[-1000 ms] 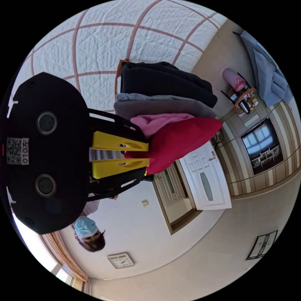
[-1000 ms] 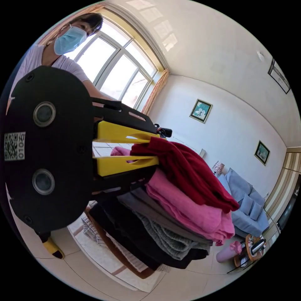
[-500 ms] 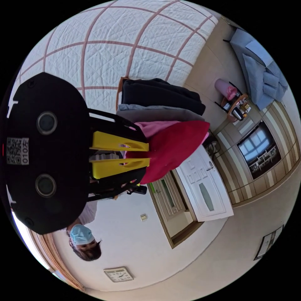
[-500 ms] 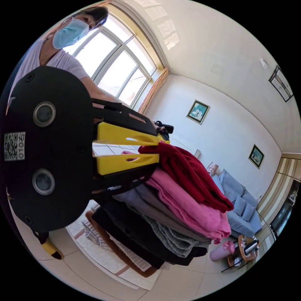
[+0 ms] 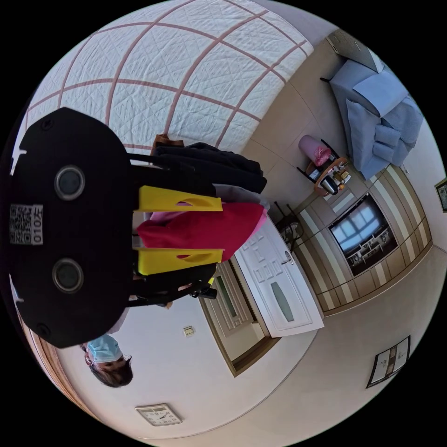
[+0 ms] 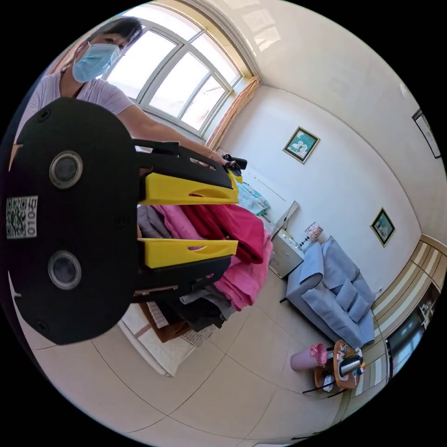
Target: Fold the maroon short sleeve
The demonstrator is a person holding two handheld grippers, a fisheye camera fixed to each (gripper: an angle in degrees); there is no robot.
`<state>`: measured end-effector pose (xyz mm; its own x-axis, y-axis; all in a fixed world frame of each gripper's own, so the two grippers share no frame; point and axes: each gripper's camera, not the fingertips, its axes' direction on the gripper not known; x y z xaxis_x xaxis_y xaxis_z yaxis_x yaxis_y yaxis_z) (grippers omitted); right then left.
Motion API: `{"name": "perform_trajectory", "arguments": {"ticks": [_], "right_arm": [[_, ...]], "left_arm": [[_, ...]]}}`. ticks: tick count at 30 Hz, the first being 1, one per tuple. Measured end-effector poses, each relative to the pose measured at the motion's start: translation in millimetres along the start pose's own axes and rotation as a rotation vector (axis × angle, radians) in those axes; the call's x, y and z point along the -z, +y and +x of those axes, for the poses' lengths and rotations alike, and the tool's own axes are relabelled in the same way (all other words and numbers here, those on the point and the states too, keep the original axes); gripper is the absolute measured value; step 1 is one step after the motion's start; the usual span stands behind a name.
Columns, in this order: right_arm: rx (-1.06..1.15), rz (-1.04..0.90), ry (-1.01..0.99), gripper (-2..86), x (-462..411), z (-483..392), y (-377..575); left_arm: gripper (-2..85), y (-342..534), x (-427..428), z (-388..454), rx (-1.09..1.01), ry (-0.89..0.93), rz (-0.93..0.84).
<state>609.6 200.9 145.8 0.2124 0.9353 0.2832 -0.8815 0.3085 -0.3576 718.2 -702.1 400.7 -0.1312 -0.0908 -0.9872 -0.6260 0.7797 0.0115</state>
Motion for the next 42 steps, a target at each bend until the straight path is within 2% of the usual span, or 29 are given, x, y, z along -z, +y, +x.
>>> {"name": "perform_trajectory", "arguments": {"ticks": [4, 8, 11, 14, 16, 17, 18, 20, 21, 22, 25, 27, 29, 31, 32, 36, 37, 39, 42], "right_arm": [[-0.016, -0.057, 0.005, 10.6, -30, 0, -7], [-0.016, -0.052, 0.018, 7.5, -41, -5, -10], [0.064, -0.018, 0.069, 4.6, -40, -26, 1], [0.171, 0.067, 0.110, 3.7, -26, -55, 25], [0.207, 0.133, 0.091, 3.5, -17, -70, 41], [0.226, 0.170, 0.096, 3.4, -11, -80, 51], [0.233, 0.187, 0.108, 3.4, -9, -84, 56], [0.229, 0.219, 0.195, 3.4, -11, -94, 63], [0.218, 0.209, 0.211, 3.4, -15, -94, 61], [0.194, 0.148, 0.242, 3.5, -28, -90, 54], [0.182, 0.008, 0.325, 3.7, -50, -85, 44], [0.211, 0.065, 0.366, 3.5, -39, -94, 53], [0.259, 0.168, 0.467, 3.8, -24, -109, 70], [0.322, 0.177, 0.465, 4.2, -22, -125, 75], [0.367, 0.159, 0.454, 4.3, -26, -138, 74], [0.469, -0.002, 0.389, 4.8, -62, -174, 66], [0.495, -0.063, 0.312, 5.4, -73, -186, 69], [0.563, -0.078, 0.258, 5.9, -86, -207, 84], [0.639, -0.123, 0.535, 6.2, -123, -222, 111]], "left_arm": [[10.2, -33, -47, -8, 0.019, 0.057, -0.044], [6.7, -40, -60, -8, 0.025, -0.052, -0.070], [3.4, -38, -51, 12, -0.112, -0.038, -0.019], [1.6, -32, -37, 55, -0.360, -0.054, 0.012], [1.1, -24, -31, 96, -0.618, -0.051, 0.050], [1.0, -24, -31, 104, -0.658, -0.050, 0.057], [1.0, -28, -33, 108, -0.664, -0.051, 0.061], [1.0, -43, -45, 94, -0.533, -0.055, 0.029], [1.2, -52, -58, 73, -0.385, -0.069, -0.022], [1.4, -54, -72, 52, -0.246, -0.098, -0.067], [2.3, -40, -84, 26, -0.129, -0.086, -0.062], [2.9, -29, -71, 26, -0.138, -0.052, 0.009], [3.2, -16, -45, 43, -0.194, -0.111, 0.093], [3.3, 13, -3, 82, -0.319, -0.186, 0.238], [3.3, 21, 3, 94, -0.357, -0.197, 0.253], [3.1, 63, -29, 158, -0.536, -0.225, -0.014], [3.2, 75, -43, 165, -0.554, -0.257, -0.067], [3.1, 89, -56, 167, -0.536, -0.324, -0.102], [2.3, 103, -72, 155, -0.499, -0.351, -0.163]]}}
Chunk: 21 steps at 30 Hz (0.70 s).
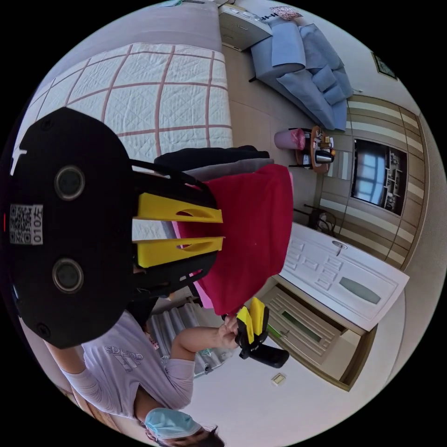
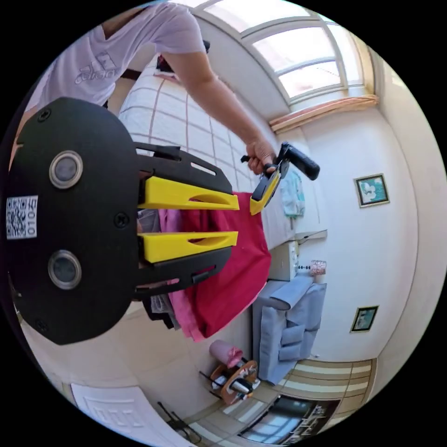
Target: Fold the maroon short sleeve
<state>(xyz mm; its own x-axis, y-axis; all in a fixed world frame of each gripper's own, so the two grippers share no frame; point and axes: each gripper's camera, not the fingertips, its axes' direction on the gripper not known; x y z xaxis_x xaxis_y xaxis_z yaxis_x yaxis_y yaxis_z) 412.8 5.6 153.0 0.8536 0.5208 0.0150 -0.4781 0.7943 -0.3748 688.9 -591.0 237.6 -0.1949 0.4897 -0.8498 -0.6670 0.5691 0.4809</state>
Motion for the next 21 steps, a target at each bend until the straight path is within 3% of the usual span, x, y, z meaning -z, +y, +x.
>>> {"name": "perform_trajectory", "arguments": {"ticks": [2, 8, 14, 17, 21], "right_arm": [[-0.011, -0.064, -0.017, 6.4, -19, -4, 11], [-0.060, -0.020, -0.100, 6.5, -23, -1, 29], [0.024, 0.011, -0.080, 6.7, 15, -31, 56], [0.056, 0.070, -0.030, 6.3, 43, -58, 97], [0.037, 0.158, -0.063, 5.8, 62, -91, 159]], "left_arm": [[1.3, 10, -3, -4, 0.054, 0.009, 0.020], [0.1, 39, -8, 6, 0.152, 0.058, 0.086], [0.3, 108, 36, 122, -0.033, 0.038, 0.317], [0.1, 186, 36, 218, -0.106, -0.124, 0.311], [0.0, 323, 21, 344, -0.064, -0.499, 0.236]]}}
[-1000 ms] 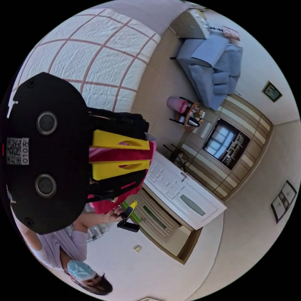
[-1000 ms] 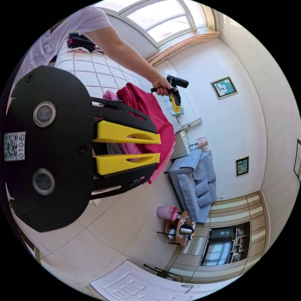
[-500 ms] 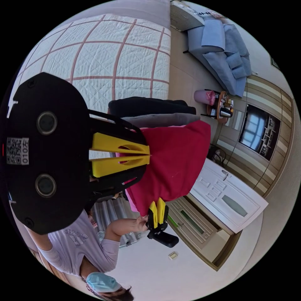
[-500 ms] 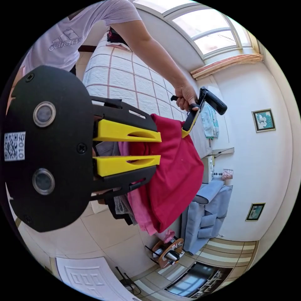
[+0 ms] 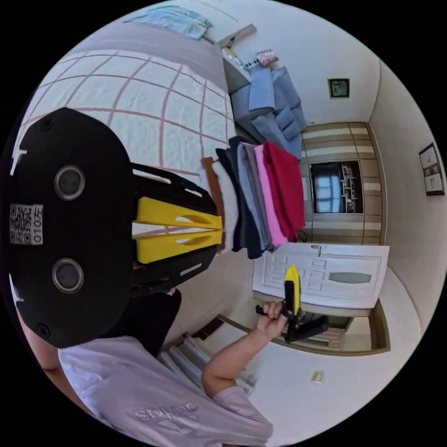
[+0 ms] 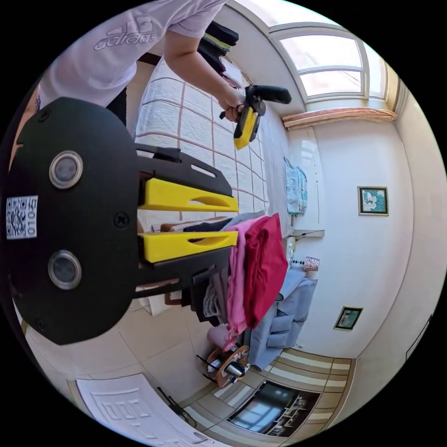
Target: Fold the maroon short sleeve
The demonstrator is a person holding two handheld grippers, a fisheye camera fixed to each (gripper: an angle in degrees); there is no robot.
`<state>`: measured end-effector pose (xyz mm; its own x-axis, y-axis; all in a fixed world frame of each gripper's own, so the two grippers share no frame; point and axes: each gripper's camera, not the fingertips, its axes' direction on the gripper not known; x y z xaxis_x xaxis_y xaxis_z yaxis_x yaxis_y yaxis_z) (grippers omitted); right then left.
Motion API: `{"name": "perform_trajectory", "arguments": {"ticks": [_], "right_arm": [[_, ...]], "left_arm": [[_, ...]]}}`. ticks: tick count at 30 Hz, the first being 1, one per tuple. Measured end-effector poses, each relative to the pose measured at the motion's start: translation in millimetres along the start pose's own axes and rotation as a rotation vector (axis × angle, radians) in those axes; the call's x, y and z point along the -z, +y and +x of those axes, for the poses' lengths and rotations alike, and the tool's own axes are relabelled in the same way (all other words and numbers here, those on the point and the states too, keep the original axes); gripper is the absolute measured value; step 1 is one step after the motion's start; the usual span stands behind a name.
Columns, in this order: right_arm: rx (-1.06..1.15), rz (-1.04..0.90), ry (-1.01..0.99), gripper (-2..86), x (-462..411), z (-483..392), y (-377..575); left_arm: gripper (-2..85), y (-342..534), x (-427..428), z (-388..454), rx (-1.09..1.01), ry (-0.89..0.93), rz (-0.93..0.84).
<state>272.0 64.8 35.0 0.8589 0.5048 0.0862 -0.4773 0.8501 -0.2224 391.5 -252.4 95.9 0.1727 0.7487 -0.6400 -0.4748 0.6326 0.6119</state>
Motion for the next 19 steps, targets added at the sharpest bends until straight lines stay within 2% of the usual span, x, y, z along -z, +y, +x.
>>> {"name": "perform_trajectory", "arguments": {"ticks": [5, 8, 10, 12, 15, 19], "right_arm": [[-0.016, 0.080, -0.189, 3.3, -11, -65, 68], [0.017, 0.046, -0.322, 2.9, -33, -108, 80], [0.062, 0.034, -0.393, 2.7, -41, -136, 79], [0.098, 0.033, -0.464, 2.7, -46, -161, 75], [0.166, 0.031, -0.557, 2.6, -50, -199, 68], [0.217, -0.006, -0.610, 2.6, -58, -240, 71]], "left_arm": [[0.3, 136, 96, 109, 0.187, -0.289, -0.124], [1.5, 203, 181, 167, 0.349, -0.600, -0.195], [4.3, 249, 247, 211, 0.465, -0.913, -0.277], [7.2, 283, 290, 236, 0.543, -1.060, -0.313], [11.4, 336, 348, 258, 0.752, -1.164, -0.350], [13.4, 378, 382, 281, 0.763, -1.222, -0.245]]}}
